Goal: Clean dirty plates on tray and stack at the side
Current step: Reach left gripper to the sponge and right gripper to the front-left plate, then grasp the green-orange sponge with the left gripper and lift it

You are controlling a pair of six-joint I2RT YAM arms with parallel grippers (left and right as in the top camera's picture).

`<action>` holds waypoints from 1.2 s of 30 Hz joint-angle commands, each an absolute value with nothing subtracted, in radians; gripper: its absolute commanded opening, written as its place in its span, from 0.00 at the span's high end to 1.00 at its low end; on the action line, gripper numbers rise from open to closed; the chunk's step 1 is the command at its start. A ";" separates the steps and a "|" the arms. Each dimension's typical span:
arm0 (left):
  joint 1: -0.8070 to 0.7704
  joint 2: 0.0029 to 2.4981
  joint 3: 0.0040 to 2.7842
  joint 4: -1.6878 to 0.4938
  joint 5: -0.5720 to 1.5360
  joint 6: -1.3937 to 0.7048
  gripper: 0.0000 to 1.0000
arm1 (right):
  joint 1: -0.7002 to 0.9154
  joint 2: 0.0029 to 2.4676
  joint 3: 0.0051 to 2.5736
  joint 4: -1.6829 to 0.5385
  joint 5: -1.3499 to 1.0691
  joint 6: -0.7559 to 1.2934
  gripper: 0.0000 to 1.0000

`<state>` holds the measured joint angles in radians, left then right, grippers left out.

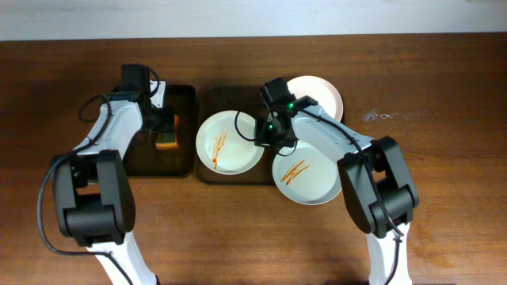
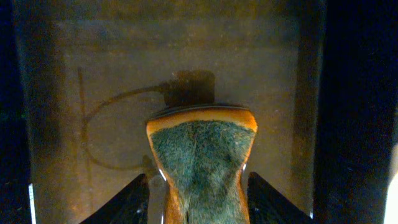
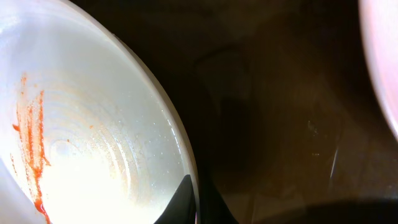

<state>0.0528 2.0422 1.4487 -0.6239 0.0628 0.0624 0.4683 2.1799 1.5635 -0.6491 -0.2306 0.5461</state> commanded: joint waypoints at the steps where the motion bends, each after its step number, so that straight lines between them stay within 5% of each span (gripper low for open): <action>1: 0.058 2.085 1.459 -0.619 0.055 0.068 0.55 | 0.477 2.215 1.569 -0.647 -0.224 0.551 0.96; 4: 0.057 2.123 1.459 -0.618 0.056 0.068 0.67 | 0.477 2.215 1.569 -0.648 -0.224 0.551 0.96; 6: 0.057 2.124 1.460 -0.613 0.056 0.068 1.00 | 0.477 2.215 1.569 -0.648 -0.224 0.551 0.96; 10: 0.057 2.117 1.589 -0.762 0.068 0.068 1.00 | 0.477 2.215 1.569 -0.651 -0.225 0.537 0.96; 16: 0.047 2.118 1.901 -1.175 0.367 0.077 1.00 | 0.422 2.215 1.569 -0.647 -0.353 0.495 0.96; 20: -0.038 2.121 1.810 -1.109 0.382 0.080 1.00 | 0.398 2.215 1.569 -0.646 -0.393 0.467 0.96; 27: -0.253 2.130 1.451 -0.624 0.165 0.027 1.00 | 0.399 2.215 1.569 -0.646 -0.393 0.468 0.96; 29: -0.277 2.130 1.405 -0.620 0.092 -0.016 1.00 | 0.399 2.215 1.569 -0.646 -0.393 0.468 0.96; 32: -0.268 2.130 1.415 -0.700 0.390 0.174 1.00 | 0.399 2.215 1.569 -0.646 -0.393 0.468 0.96; 36: -0.213 2.130 1.417 -0.784 0.305 0.089 1.00 | 0.399 2.215 1.569 -0.646 -0.393 0.468 0.96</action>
